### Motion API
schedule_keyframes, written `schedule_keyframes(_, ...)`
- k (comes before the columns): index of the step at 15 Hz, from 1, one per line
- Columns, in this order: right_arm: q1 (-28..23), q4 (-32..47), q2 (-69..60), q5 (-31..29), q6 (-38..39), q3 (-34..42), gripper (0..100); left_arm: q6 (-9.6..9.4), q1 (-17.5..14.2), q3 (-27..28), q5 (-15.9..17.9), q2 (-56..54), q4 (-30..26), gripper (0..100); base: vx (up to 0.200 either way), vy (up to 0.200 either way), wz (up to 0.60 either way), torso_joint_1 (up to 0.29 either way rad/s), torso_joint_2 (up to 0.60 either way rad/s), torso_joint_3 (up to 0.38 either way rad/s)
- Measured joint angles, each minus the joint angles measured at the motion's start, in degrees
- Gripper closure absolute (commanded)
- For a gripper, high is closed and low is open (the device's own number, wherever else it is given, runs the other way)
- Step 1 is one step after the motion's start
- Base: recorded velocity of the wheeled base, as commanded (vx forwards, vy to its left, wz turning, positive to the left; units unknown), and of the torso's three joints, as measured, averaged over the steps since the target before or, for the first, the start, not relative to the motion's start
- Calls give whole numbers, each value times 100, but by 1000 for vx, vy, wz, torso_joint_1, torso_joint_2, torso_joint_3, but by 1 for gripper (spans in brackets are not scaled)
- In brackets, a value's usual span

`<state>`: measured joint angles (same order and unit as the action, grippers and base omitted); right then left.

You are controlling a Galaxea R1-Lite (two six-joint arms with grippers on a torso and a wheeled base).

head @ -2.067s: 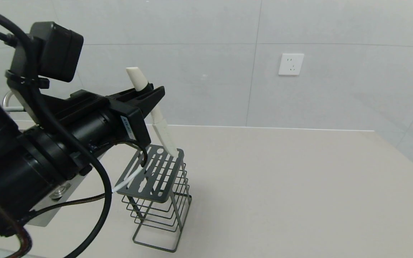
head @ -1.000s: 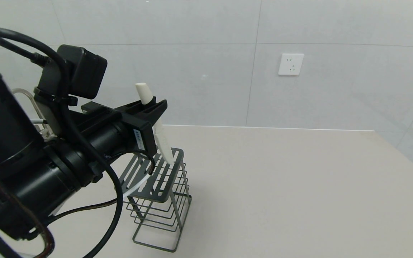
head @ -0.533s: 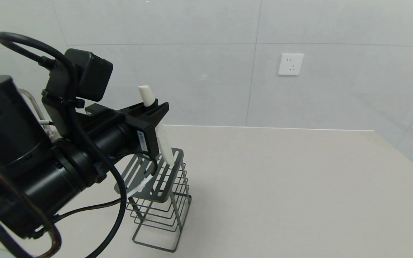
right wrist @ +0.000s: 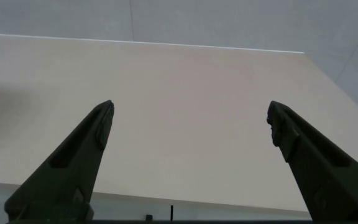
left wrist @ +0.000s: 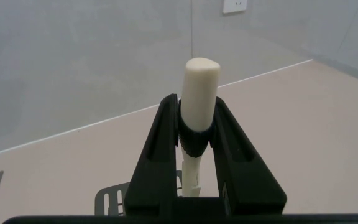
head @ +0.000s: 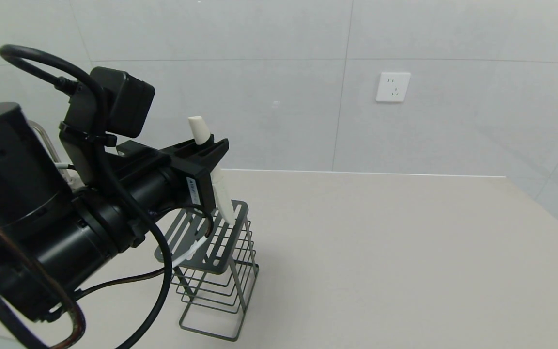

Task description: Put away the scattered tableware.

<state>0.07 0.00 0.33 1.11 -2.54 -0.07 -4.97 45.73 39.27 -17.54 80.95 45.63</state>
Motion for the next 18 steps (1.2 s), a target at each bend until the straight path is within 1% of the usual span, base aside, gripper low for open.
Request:
schedule_keyframes(5,0,0,0,0,0,-2,0,-2,-2,9,0,-10,21,100,0,0,0,0,0,0)
schedule_keyframes(18,0,0,2,1,7,0,0,5,-2,-173,0,85,29,100,0,0,0,0,0,0)
